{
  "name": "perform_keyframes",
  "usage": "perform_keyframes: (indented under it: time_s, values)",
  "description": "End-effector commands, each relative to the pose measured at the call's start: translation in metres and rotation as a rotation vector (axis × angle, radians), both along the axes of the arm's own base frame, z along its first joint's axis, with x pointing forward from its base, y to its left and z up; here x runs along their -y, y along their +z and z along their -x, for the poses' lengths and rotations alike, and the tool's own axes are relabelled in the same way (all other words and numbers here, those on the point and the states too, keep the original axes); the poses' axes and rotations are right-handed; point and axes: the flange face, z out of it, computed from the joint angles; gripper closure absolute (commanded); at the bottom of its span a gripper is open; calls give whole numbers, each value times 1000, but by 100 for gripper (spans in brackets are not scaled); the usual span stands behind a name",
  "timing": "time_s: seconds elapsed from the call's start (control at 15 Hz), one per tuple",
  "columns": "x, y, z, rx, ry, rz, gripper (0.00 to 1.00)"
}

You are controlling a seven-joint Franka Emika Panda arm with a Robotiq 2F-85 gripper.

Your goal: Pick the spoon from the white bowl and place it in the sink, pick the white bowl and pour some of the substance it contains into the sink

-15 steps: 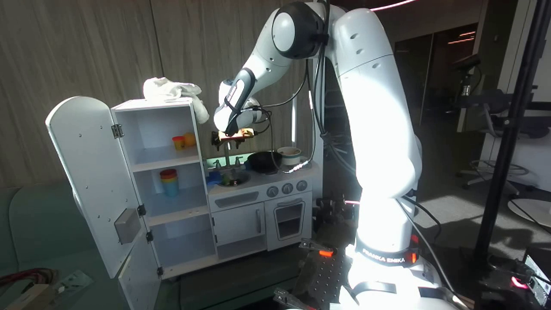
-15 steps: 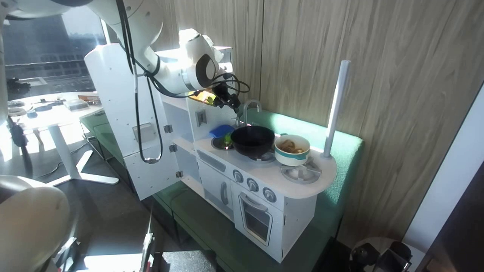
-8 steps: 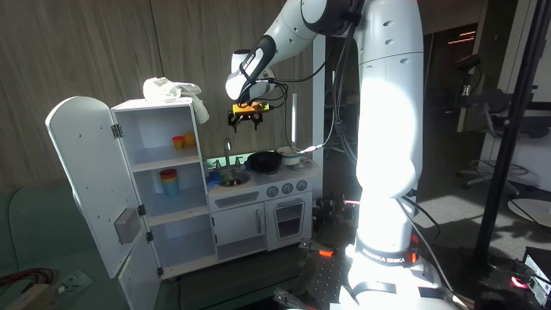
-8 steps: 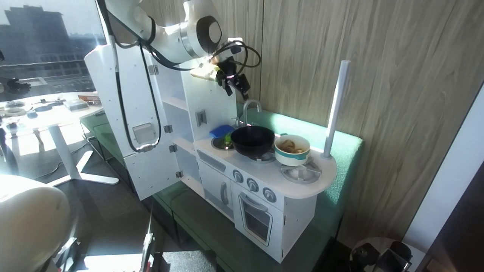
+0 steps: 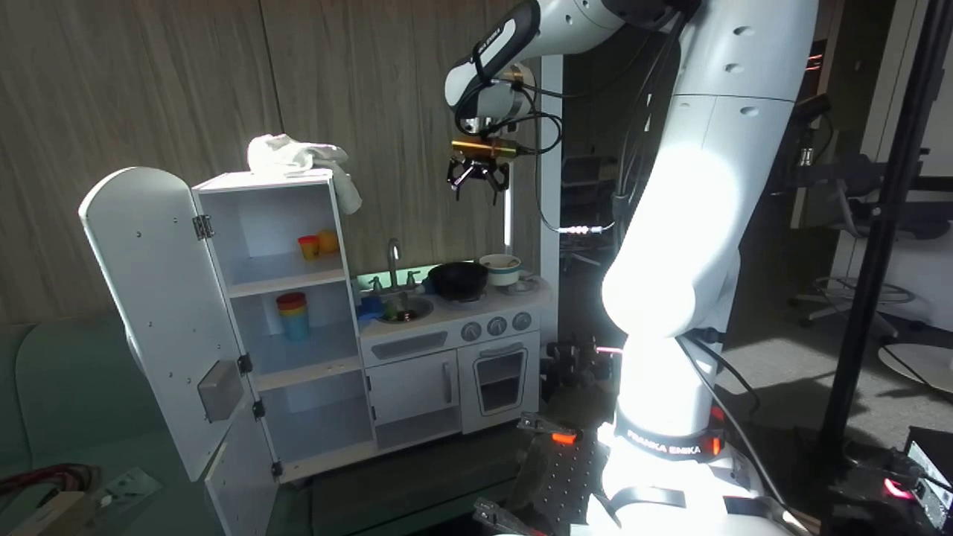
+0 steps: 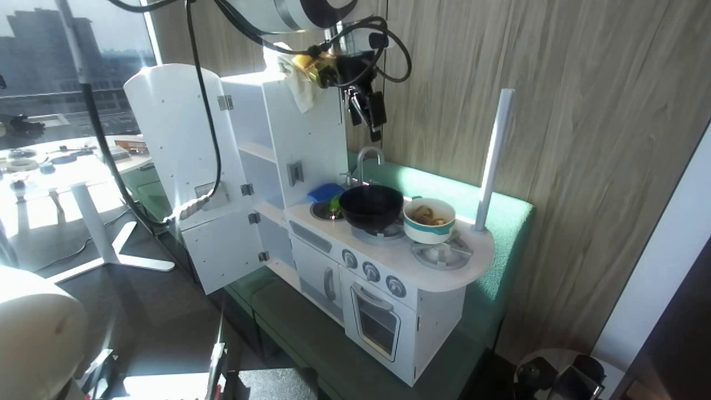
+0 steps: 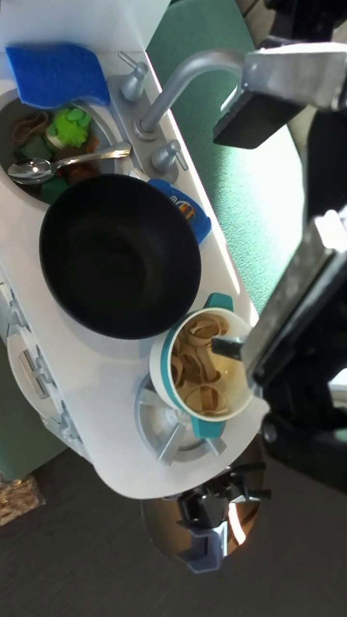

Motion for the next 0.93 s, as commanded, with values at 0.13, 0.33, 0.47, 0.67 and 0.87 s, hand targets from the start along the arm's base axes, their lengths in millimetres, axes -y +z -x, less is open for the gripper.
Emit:
perform_keyframes:
  time_s: [0.13,0.33,0.47,0.67,0.87]
  values:
    - [42,-23,38,51,-214,-251,0]
    - [65,-48,43,66,-330,-341,0]
    - [79,-68,46,56,-403,-395,0]
    - [85,-120,72,6,-500,-427,0]
    - [93,-162,88,-57,-571,-441,0]
